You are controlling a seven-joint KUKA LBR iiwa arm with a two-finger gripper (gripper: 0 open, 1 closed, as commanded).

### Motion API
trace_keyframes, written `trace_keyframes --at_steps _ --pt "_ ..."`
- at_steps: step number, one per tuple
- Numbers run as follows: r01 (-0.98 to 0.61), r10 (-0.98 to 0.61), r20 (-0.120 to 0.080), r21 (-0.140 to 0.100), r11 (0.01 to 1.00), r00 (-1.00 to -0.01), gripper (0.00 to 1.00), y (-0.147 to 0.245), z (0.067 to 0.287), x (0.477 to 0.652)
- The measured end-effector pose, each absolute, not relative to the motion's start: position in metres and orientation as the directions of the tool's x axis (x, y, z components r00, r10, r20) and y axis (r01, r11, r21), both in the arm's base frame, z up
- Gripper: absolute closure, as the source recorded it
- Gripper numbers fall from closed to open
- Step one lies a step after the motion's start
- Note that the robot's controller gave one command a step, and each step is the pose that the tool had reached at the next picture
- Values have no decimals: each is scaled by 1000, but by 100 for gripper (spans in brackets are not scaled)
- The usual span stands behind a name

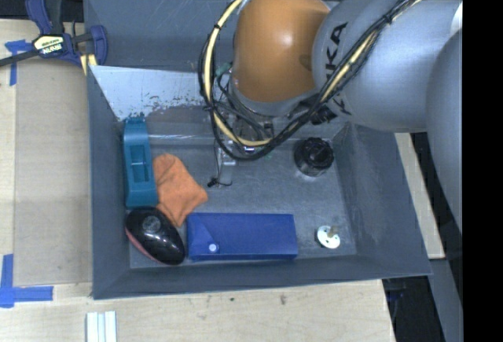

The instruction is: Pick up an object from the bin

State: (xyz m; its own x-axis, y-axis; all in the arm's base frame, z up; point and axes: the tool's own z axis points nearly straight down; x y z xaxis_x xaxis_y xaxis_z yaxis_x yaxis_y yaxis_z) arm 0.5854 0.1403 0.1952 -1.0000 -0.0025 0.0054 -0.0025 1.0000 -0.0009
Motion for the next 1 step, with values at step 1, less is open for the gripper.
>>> trace_keyframes --at_steps 1 --pt "0 0 -3 1 1000 -1000 0 140 200 587"
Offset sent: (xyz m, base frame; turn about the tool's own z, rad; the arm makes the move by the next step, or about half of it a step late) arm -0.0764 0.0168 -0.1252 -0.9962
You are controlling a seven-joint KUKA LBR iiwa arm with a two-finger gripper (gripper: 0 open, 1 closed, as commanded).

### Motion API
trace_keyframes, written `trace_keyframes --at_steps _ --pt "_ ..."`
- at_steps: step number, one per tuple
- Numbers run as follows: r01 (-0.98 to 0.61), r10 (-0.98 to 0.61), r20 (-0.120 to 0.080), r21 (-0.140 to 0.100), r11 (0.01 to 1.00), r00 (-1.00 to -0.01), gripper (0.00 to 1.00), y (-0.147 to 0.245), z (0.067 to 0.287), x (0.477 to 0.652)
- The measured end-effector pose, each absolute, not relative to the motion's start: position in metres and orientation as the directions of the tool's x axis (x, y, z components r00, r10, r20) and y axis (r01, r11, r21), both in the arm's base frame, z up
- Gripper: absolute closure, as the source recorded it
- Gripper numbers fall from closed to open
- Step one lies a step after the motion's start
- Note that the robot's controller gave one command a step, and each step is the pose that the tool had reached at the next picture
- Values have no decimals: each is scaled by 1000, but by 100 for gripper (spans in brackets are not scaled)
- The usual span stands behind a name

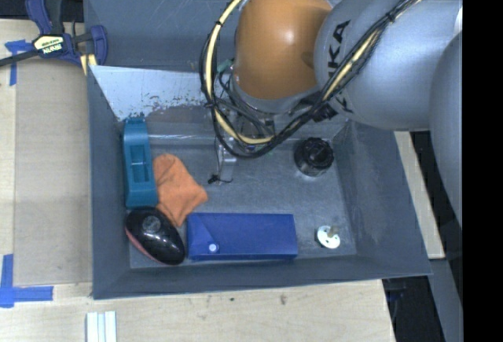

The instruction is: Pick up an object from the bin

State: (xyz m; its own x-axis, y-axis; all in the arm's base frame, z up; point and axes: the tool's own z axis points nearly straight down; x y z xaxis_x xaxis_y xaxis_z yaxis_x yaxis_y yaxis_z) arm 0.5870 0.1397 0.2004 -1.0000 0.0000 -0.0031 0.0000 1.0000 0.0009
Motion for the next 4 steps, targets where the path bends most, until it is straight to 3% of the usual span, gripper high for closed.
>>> trace_keyframes --at_steps 1,2,3,4 --pt "-256 -256 -7 0 967 -967 0 144 169 568" --pt "-556 -556 3 2 831 -831 0 168 145 491" --pt "-671 -671 -4 -1 741 -741 0 165 139 552" --pt "-781 -781 -3 -1 625 -625 0 156 95 512"
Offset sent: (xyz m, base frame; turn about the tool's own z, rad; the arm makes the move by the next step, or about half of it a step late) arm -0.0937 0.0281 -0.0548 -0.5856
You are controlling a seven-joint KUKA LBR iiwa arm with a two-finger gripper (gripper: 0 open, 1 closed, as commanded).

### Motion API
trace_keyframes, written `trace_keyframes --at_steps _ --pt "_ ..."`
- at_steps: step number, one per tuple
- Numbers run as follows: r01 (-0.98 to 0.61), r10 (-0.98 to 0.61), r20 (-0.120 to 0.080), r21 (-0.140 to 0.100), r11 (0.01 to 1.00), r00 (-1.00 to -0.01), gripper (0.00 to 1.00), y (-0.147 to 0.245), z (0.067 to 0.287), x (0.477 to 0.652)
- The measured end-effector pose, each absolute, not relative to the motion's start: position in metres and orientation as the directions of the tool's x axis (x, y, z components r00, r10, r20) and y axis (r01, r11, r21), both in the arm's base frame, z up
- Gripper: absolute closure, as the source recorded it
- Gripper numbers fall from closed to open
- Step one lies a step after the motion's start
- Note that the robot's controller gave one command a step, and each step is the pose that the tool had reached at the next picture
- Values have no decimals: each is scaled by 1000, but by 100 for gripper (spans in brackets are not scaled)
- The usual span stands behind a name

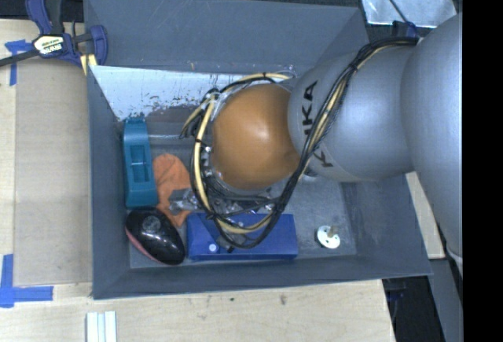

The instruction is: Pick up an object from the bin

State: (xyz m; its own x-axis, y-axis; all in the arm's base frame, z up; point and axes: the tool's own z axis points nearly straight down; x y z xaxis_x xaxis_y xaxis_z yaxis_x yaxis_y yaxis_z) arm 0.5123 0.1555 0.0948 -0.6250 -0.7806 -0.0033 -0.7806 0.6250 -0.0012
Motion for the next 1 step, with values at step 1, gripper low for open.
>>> trace_keyframes --at_steps 1 --pt "-999 -999 -1 -2 48 -48 100 195 75 574"
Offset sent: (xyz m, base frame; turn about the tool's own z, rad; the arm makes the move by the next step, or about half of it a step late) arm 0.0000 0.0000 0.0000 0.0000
